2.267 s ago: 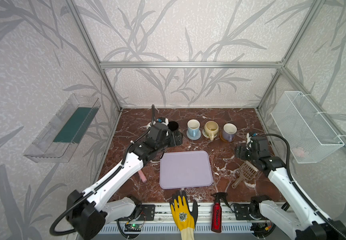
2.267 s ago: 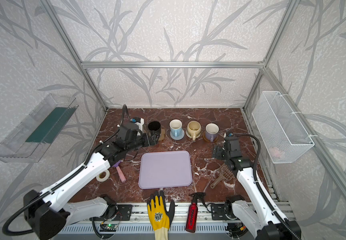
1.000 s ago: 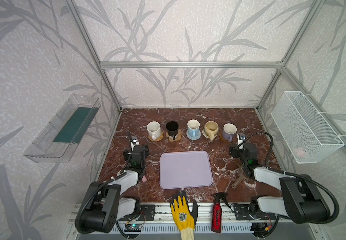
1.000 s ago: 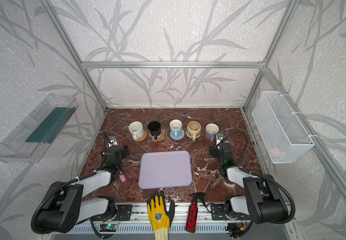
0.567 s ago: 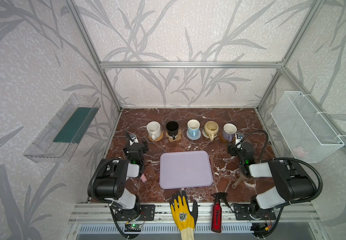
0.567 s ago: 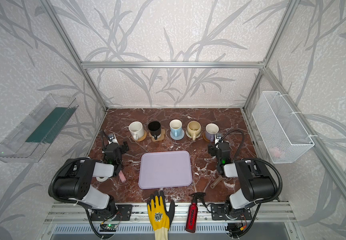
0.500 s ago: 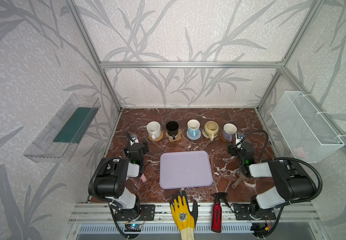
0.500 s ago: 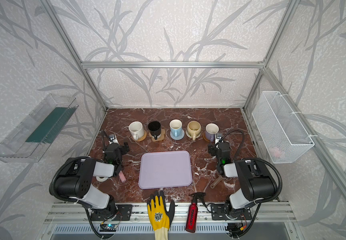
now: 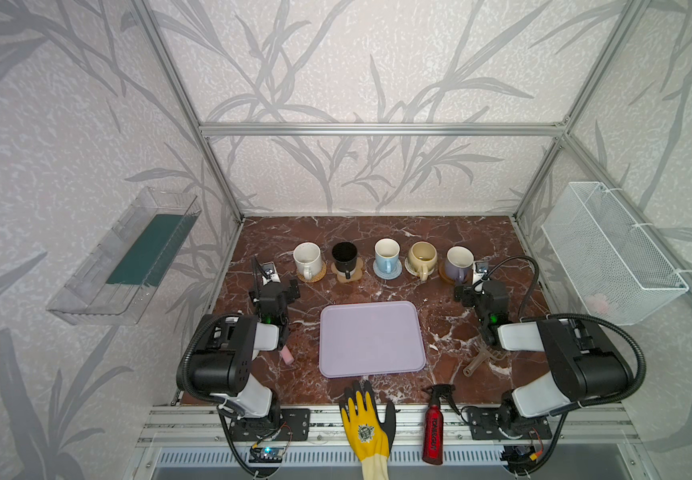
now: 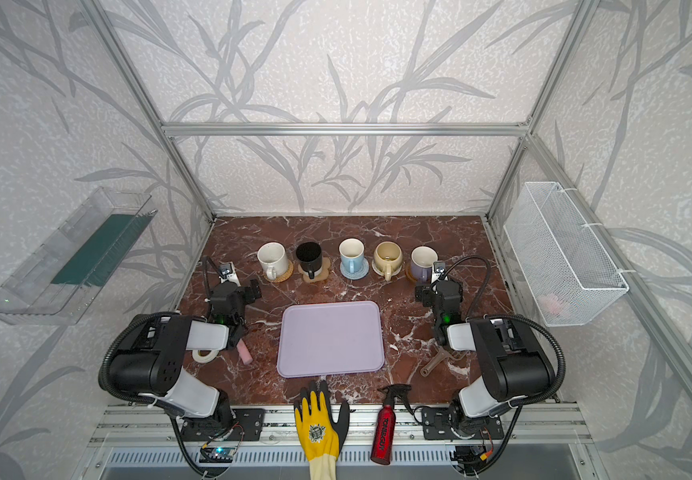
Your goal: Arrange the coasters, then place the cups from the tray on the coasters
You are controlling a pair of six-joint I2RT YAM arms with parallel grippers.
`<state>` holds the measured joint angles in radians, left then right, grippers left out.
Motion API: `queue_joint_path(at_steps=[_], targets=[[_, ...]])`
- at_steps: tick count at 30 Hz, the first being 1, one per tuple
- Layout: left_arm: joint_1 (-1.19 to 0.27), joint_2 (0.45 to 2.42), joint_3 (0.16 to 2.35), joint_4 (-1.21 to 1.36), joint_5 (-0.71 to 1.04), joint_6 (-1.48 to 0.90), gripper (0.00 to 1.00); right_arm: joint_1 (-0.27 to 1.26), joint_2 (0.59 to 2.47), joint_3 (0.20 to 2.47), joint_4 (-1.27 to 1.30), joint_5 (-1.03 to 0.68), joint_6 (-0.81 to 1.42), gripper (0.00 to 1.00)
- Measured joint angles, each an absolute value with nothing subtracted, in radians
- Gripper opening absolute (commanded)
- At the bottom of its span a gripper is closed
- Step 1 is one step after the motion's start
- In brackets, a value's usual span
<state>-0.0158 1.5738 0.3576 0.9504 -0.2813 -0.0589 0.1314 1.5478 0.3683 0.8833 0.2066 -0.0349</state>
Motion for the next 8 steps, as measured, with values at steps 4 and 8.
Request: queue_joint_path(at_steps=[4, 8], targets=[[-0.015, 1.574, 0.358, 0.949, -0.266, -0.058, 0.99, 0.131, 1.548, 0.368, 0.883, 0.209, -0.035, 0.99], [-0.007, 1.574, 0.36, 0.942, -0.249, -0.059, 0.99, 0.131, 1.548, 0.368, 0.883, 0.209, -0.035, 0.99]])
